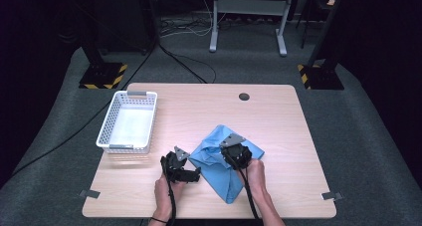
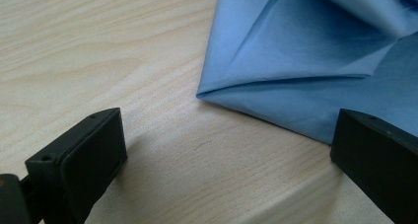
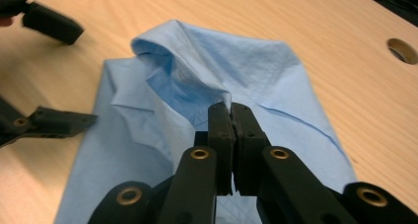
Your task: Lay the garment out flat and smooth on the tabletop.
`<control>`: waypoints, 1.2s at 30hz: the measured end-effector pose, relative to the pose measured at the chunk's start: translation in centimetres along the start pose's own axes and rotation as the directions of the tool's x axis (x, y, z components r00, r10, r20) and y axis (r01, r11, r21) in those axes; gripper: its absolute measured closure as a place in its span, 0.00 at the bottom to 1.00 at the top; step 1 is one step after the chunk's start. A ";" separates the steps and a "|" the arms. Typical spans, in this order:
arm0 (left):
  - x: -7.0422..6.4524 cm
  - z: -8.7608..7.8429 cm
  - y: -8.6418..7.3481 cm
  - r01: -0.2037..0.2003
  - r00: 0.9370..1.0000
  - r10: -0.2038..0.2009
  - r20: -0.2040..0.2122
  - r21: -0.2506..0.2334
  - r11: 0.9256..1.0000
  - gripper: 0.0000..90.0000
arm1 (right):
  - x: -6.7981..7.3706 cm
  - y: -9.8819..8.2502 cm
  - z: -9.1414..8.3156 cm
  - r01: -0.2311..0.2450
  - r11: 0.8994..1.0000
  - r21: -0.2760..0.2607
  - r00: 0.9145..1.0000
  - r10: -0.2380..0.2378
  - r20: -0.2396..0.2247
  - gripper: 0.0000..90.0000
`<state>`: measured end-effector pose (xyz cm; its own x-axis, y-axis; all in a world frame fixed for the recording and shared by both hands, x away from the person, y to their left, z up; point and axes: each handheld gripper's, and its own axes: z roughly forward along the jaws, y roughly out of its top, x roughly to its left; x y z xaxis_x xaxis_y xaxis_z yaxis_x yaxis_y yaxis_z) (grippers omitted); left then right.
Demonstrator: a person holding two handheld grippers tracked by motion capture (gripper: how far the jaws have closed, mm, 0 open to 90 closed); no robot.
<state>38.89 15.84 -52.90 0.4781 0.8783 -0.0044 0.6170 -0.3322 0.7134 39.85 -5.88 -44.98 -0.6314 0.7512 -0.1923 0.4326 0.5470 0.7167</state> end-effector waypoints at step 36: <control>0.0 0.0 0.0 0.001 1.000 -0.001 0.000 -0.001 1.000 0.00 | -16.4 -3.0 1.0 -0.325 0.945 -0.020 0.924 0.322 0.207 0.98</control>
<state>38.90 15.83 -52.91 0.4777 0.8785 -0.0053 0.6166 -0.3310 0.7143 49.61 -19.47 -44.66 -0.3110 0.9466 -0.0853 0.6013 0.2654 0.7537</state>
